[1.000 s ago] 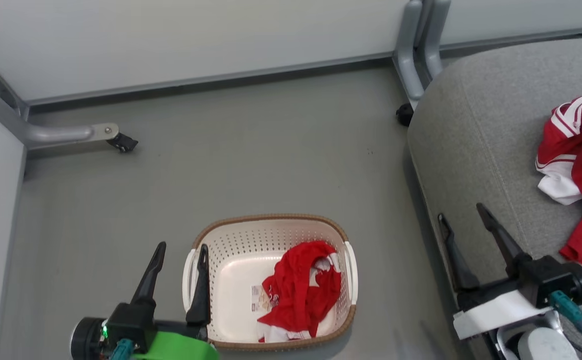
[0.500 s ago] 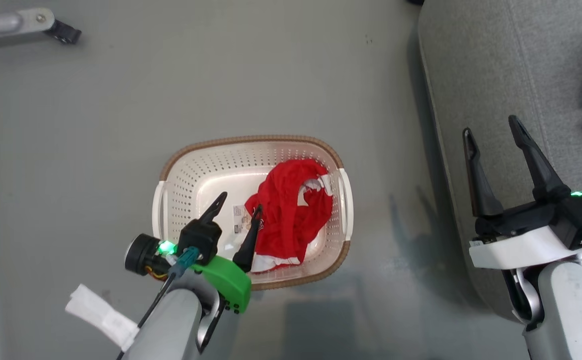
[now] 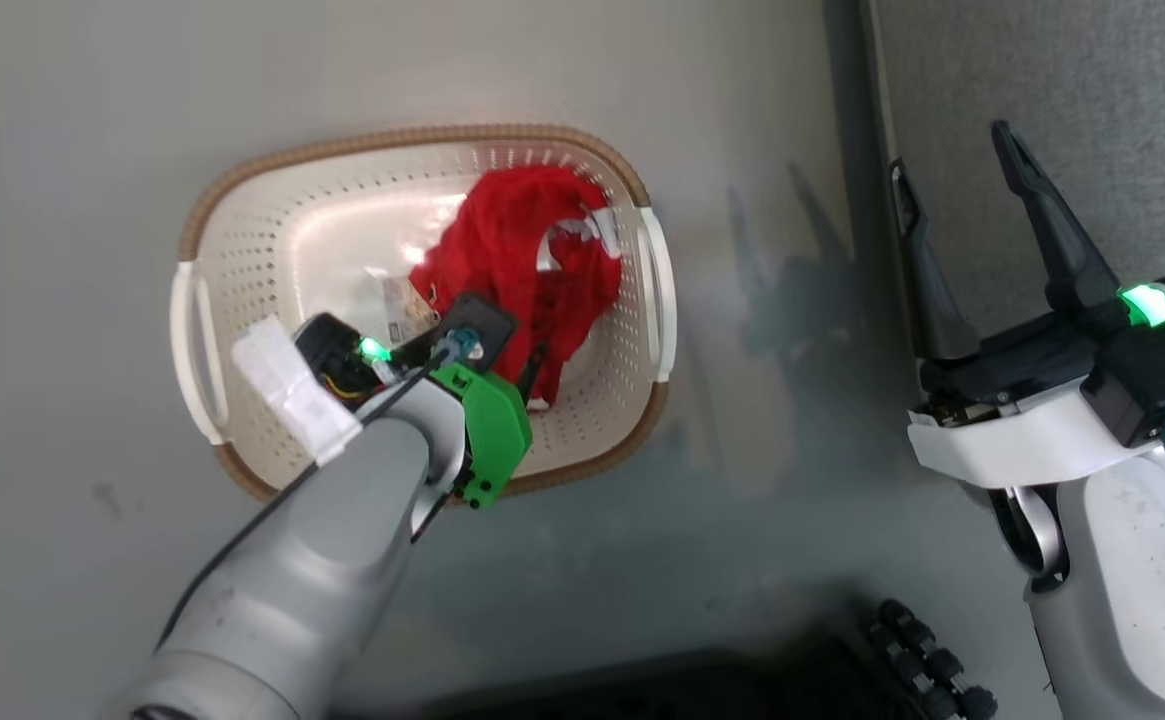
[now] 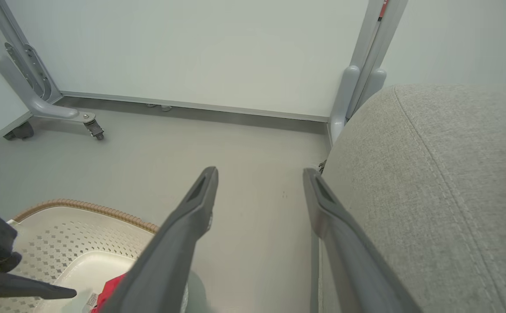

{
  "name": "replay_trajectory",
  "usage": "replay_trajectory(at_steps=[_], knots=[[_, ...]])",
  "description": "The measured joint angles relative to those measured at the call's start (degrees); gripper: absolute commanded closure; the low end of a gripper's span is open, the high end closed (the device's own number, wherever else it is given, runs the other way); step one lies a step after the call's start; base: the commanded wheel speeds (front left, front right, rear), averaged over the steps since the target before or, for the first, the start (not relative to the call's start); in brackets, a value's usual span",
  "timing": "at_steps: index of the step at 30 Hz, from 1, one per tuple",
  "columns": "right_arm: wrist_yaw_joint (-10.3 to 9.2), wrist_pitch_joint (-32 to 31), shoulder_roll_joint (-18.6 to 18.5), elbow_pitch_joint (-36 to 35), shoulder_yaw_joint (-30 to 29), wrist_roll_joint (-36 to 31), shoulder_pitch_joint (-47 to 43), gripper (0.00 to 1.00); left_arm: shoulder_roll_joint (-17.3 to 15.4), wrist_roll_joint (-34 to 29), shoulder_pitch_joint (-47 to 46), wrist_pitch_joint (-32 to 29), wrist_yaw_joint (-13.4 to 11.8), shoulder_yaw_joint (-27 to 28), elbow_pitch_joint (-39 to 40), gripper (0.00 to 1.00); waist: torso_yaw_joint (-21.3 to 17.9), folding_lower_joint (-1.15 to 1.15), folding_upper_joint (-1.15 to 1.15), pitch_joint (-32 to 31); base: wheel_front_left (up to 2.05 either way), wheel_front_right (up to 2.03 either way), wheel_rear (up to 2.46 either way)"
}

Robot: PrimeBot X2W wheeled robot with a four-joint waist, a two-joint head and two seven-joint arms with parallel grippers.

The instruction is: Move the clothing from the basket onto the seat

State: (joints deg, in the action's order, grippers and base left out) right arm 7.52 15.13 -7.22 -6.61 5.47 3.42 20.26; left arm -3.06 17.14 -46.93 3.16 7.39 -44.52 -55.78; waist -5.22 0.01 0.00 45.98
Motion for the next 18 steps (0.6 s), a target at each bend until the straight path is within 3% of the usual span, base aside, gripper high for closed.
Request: replay_trajectory(at_steps=[8,18], knots=[[0.0,0.0,0.4,-1.9,0.7,0.0,2.6,0.0,-0.3,4.0,-8.1,-2.2,0.0,-6.7,-7.6,0.0,-2.2,0.0,0.0,8.0,0.0,0.0,0.0],[0.0,0.0,0.5,-4.8,1.9,-0.4,3.4,0.0,-1.1,9.0,-13.1,-6.2,0.0,-8.2,-14.4,0.0,-5.1,0.0,0.0,14.4,0.0,0.0,0.0]])
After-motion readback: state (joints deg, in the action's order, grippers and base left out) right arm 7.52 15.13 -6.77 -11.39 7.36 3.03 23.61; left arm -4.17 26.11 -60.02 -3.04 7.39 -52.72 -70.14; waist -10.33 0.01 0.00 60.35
